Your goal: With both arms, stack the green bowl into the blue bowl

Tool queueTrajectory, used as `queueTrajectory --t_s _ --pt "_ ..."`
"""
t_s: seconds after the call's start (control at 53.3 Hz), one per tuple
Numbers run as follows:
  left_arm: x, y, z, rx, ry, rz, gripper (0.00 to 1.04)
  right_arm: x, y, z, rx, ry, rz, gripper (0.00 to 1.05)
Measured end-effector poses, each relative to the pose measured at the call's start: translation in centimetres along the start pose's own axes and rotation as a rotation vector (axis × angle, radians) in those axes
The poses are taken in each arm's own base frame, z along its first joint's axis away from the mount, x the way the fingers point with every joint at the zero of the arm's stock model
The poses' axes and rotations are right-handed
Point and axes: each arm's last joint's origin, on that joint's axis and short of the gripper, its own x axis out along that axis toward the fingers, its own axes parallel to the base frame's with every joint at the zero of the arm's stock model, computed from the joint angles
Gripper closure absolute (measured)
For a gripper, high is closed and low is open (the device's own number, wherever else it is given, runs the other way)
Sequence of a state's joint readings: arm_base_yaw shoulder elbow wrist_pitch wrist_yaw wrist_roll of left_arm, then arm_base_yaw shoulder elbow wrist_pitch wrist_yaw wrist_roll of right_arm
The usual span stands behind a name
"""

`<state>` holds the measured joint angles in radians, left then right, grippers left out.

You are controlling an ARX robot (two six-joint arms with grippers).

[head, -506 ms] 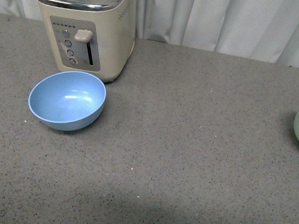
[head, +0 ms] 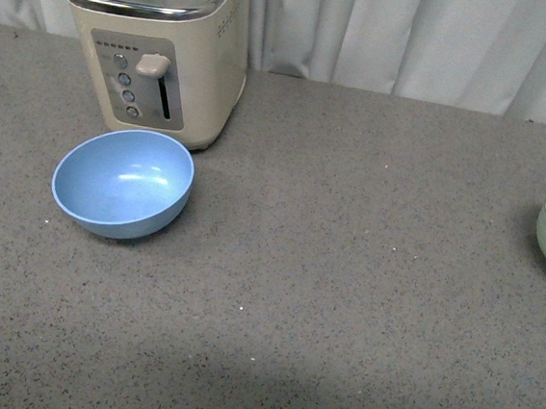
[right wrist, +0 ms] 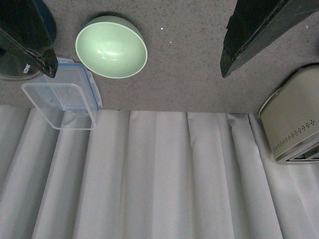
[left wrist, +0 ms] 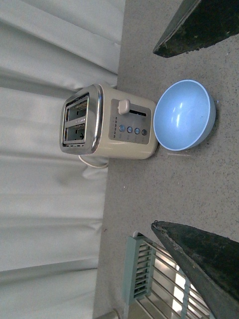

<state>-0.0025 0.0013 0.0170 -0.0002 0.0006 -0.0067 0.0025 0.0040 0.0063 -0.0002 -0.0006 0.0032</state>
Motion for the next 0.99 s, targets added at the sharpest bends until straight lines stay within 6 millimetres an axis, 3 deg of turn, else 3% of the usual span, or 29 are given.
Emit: queueTrajectory --t_s 0.994 --pt "0.0 0.0 0.0 0.0 0.0 0.0 0.06 0.0 0.0 0.0 0.0 0.0 0.0 0.09"
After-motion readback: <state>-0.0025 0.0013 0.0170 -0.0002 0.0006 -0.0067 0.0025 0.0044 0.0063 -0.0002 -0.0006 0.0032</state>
